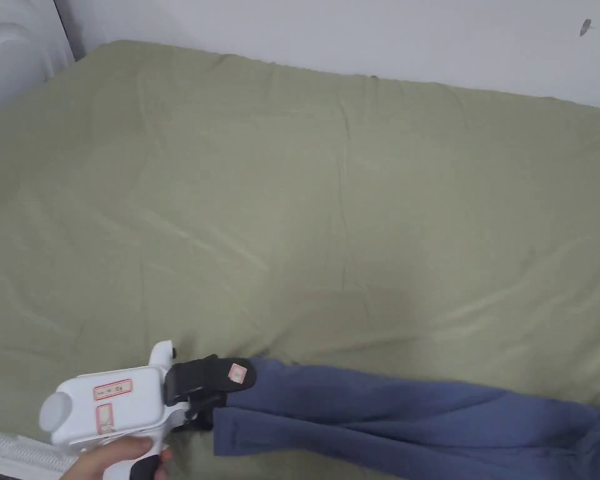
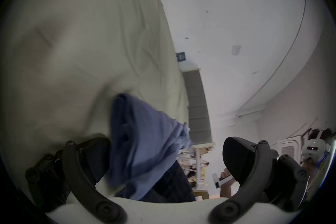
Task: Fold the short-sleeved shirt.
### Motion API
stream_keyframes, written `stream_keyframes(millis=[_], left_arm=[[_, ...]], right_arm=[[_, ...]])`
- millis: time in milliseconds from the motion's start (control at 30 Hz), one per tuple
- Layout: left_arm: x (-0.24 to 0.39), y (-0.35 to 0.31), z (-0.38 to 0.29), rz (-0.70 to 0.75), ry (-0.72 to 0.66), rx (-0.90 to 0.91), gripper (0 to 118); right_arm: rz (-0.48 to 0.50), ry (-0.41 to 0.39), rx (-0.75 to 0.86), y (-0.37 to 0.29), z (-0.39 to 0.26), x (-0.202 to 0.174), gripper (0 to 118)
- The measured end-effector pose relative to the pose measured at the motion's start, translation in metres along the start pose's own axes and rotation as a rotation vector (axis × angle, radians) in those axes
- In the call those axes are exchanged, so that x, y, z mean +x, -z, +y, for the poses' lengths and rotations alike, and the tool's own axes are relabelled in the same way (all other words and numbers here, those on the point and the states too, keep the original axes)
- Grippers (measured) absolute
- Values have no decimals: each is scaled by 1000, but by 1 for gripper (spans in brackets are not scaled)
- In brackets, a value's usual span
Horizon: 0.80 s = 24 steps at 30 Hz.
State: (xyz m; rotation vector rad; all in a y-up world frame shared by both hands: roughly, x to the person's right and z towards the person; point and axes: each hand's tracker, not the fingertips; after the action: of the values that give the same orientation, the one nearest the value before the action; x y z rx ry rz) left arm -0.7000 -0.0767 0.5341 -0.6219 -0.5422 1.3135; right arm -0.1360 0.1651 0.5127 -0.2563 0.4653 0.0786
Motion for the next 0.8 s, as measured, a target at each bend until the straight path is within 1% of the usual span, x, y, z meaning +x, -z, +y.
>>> stream_keyframes(millis=[33, 67, 100, 133, 167, 200, 233, 267, 300, 333, 367, 400, 467, 500, 567, 600, 633, 667, 733, 767, 800], left_arm=[[-3, 10, 1, 61, -32, -33, 117], [-2, 15, 2, 62, -27, -37, 101], [1, 19, 4, 68, -24, -31, 60], [3, 24, 7, 115, -37, -22, 6], [1, 36, 8, 364, -71, -45, 7], [0, 45, 4, 518, -18, -68, 7], [2, 40, 0, 478, -1, -110, 7], [-2, 36, 9, 527, 12, -132, 7], [7, 44, 10, 422, 0, -83, 7], [12, 46, 8, 438, 22, -73, 7], [17, 46, 8, 483, 52, -64, 7], [38, 43, 7, 528, 58, -42, 7], [55, 33, 10, 573, 38, 48, 7], [65, 27, 12, 592, 52, 87, 7], [61, 0, 33, 686, 94, 176, 7], [64, -13, 41, 713, 77, 216, 7], [71, -21, 46, 685, 57, 240, 7], [78, -28, 48, 738, 73, 252, 7], [86, -37, 56, 890, 135, 263, 7], [87, -38, 58, 933, 150, 263, 7], [97, -29, 53, 946, 151, 256, 7]], right_arm=[[8, 3, 2, 0, -1, 0, 0], [16, 6, 2, 3, 1, -1, 0], [20, 9, 3, 6, 3, -4, 0], [24, 12, 5, 7, 4, -6, 0], [29, 16, 9, 6, 5, -7, 0], [35, 16, 11, 6, 5, -9, 0], [38, 14, 12, 7, 5, -10, 0], [40, 7, 12, 8, 5, -11, 0], [39, -2, 10, 5, 4, -10, 0], [39, -5, 9, 4, 4, -10, 0], [42, -3, 8, 4, 4, -9, 0], [44, -1, 7, 4, 4, -8, 0], [39, -4, 9, 1, 3, -6, 0], [40, -1, 13, 0, 4, -4, 0], [41, 5, 23, -3, 1, 3, 0], [42, 5, 26, -4, 1, 5, 0], [44, 7, 31, -6, 1, 7, 0], [46, 13, 39, -7, 0, 9, 0], [53, 17, 51, -12, -2, 14, 0], [52, 13, 59, -14, -3, 15, 0], [53, 11, 68, -16, -4, 16, 0]])
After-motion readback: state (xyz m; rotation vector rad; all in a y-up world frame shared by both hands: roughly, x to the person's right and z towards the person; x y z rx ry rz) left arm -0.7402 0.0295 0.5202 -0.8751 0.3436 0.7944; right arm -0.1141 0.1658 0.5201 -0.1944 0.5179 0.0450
